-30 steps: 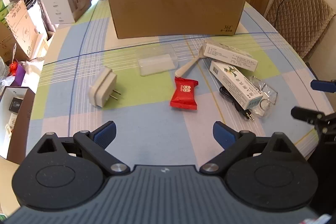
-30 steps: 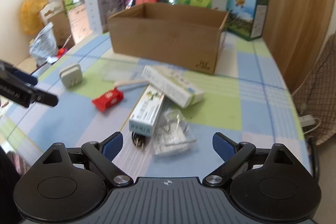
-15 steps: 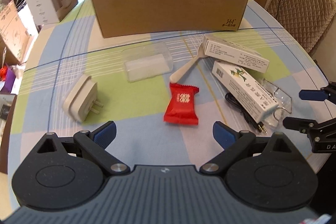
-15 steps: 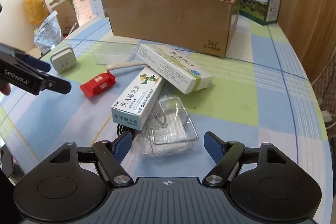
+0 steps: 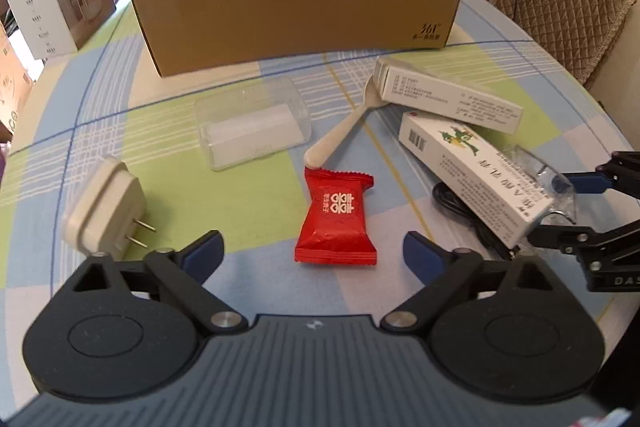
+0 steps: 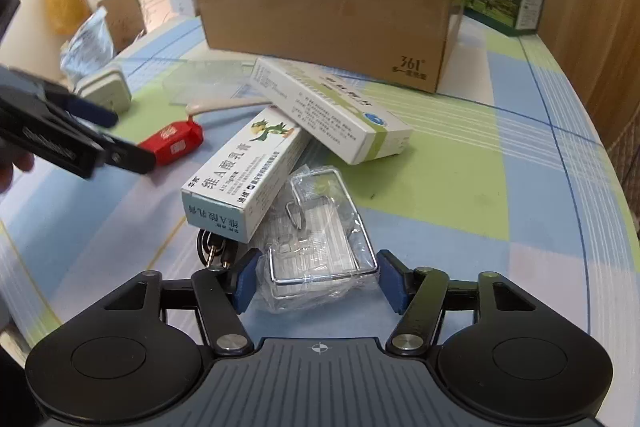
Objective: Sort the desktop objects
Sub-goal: 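Move the left tool back to the red candy packet, then grasp the red candy packet with the left tool while the right tool grasps the clear plastic tray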
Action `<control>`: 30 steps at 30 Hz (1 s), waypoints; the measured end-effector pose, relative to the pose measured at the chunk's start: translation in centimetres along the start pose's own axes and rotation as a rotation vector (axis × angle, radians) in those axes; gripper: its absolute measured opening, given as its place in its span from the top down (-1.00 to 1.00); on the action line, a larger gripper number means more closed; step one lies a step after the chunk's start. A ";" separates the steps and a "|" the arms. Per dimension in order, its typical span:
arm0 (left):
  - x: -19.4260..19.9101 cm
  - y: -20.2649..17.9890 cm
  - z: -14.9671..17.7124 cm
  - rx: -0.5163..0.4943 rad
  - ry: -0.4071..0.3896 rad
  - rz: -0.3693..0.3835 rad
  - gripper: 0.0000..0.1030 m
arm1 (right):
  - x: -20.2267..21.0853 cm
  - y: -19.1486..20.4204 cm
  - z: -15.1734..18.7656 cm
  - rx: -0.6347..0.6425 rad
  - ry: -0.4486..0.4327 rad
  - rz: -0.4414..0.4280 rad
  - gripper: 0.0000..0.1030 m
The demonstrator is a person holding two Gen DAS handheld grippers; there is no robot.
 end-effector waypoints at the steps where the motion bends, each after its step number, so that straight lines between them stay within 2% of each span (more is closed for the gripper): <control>1: -0.4 -0.1 0.0 -0.005 0.007 0.002 -0.60 | 0.1 -0.1 0.0 -0.013 -0.008 -0.001 -0.09; 5: -0.9 -0.5 -0.5 -0.035 0.001 -0.012 -0.46 | 0.4 -0.2 0.1 -0.047 -0.028 -0.008 -0.08; 11: -1.0 -0.9 -1.1 -0.033 -0.015 0.017 -0.37 | 0.5 0.3 0.5 -0.039 -0.029 0.005 -0.08; 16: -1.7 -0.9 -1.2 -0.032 0.002 0.020 0.05 | 0.5 0.1 0.4 -0.057 -0.032 -0.008 -0.22; 19: -1.8 -1.0 -1.0 -0.040 0.007 0.017 0.21 | 0.4 0.1 0.5 -0.057 -0.026 -0.006 -0.39; 21: -1.9 -1.0 -1.0 -0.042 0.007 0.019 0.27 | 0.1 0.2 0.6 -0.050 -0.021 -0.006 -0.40; 24: -1.7 -1.0 -0.7 -0.038 0.010 0.026 0.29 | -0.1 0.3 0.6 -0.043 -0.016 -0.005 -0.33; 25: -1.7 -1.0 -0.6 -0.038 0.011 0.029 0.30 | 0.0 0.4 0.6 -0.037 -0.018 -0.007 -0.17; 26: -1.6 -0.9 -0.4 -0.039 0.012 0.030 0.31 | 0.1 0.5 0.6 -0.033 -0.023 0.002 -0.09; 30: -1.1 -0.9 0.2 -0.031 0.022 0.042 0.41 | 0.4 0.5 0.7 -0.033 -0.026 0.013 -0.06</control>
Point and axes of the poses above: each gripper's, at about its wrist camera, not at the fingertips, and x roughly against the way its jaws point, y to its left, z to its underside, the point moved 10 cm from there along -x, roughly the way its jaws point, and after that the axes turned 13 degrees about y, right-handed, at the moved point
